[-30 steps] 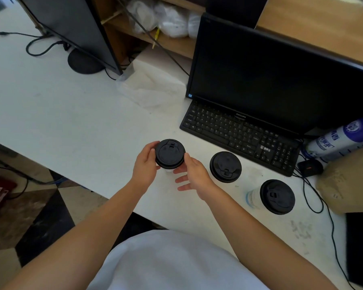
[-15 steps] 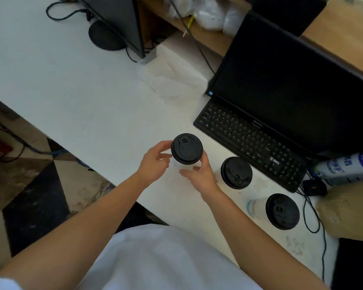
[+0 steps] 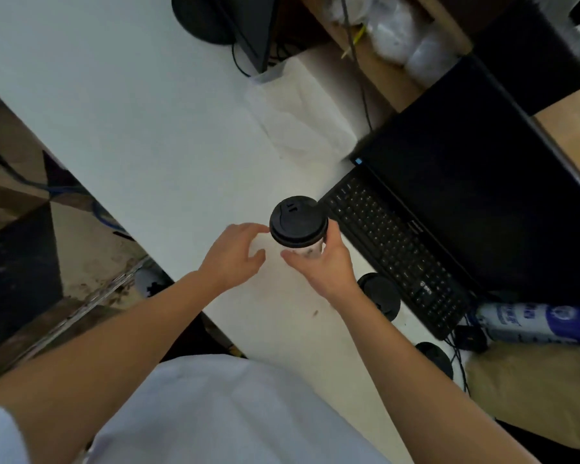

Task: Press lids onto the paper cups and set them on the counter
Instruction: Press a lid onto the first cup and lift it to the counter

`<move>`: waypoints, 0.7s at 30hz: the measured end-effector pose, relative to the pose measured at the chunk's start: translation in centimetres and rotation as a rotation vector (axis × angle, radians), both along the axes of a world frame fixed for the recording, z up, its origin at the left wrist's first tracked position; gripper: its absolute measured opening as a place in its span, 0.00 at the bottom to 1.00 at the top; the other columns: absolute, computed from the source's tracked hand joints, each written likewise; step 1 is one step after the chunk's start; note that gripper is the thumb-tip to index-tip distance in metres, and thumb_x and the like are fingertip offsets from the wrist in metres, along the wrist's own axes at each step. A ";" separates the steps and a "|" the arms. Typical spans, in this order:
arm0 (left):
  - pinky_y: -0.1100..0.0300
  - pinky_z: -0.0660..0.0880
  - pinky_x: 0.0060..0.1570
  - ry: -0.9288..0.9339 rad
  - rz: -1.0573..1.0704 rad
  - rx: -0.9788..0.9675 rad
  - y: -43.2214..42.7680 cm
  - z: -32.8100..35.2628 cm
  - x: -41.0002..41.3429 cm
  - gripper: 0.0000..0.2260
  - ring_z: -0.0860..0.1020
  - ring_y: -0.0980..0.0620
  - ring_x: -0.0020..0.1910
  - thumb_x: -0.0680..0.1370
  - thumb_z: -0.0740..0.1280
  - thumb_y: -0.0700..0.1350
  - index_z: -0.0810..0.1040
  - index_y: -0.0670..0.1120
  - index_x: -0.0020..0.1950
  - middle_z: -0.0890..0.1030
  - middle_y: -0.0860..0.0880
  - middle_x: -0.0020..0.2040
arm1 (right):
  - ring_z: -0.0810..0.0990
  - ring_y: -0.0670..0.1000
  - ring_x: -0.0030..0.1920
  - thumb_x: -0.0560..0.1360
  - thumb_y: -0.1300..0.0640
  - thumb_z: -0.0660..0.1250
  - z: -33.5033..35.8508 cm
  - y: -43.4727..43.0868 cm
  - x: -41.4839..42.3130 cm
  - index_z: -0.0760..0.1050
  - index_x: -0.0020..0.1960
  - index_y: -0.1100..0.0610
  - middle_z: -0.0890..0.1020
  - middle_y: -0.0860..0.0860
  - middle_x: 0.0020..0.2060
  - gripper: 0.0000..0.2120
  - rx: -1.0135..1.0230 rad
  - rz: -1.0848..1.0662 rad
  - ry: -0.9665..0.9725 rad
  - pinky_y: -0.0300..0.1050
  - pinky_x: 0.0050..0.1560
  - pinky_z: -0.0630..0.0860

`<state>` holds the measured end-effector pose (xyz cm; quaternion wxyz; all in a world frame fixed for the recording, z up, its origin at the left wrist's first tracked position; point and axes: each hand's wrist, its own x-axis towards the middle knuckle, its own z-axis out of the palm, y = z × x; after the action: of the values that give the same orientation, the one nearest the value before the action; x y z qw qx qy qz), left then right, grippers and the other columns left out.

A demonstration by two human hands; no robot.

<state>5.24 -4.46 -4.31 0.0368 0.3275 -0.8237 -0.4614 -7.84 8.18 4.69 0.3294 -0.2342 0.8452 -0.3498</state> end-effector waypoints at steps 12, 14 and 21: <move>0.33 0.35 0.73 -0.444 -0.032 -0.544 -0.4 -6.0 4.6 0.36 0.36 0.35 0.79 0.76 0.39 0.73 0.41 0.59 0.80 0.41 0.47 0.83 | 0.74 0.56 0.58 0.67 0.52 0.76 6.2 -4.1 -1.8 0.65 0.71 0.54 0.74 0.52 0.62 0.35 0.339 0.511 0.560 0.56 0.61 0.74; 0.32 0.34 0.72 -0.474 -0.005 -0.560 -0.3 -5.9 4.2 0.36 0.35 0.34 0.78 0.75 0.37 0.73 0.38 0.59 0.80 0.39 0.47 0.82 | 0.74 0.59 0.59 0.69 0.53 0.74 7.6 -4.9 -2.2 0.63 0.73 0.54 0.74 0.53 0.62 0.35 0.433 0.635 0.711 0.55 0.61 0.72; 0.30 0.39 0.73 -0.429 0.027 -0.594 -0.2 -6.4 4.2 0.36 0.39 0.35 0.79 0.76 0.43 0.72 0.50 0.58 0.82 0.48 0.46 0.83 | 0.69 0.63 0.66 0.73 0.53 0.71 13.5 -6.9 -2.0 0.61 0.74 0.49 0.71 0.56 0.65 0.33 0.840 1.015 1.237 0.65 0.75 0.56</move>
<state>9.45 -4.70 -10.71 -0.0374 0.4025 -0.9064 -0.1223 -9.85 1.28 18.18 -0.0110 -0.5855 0.7245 0.3635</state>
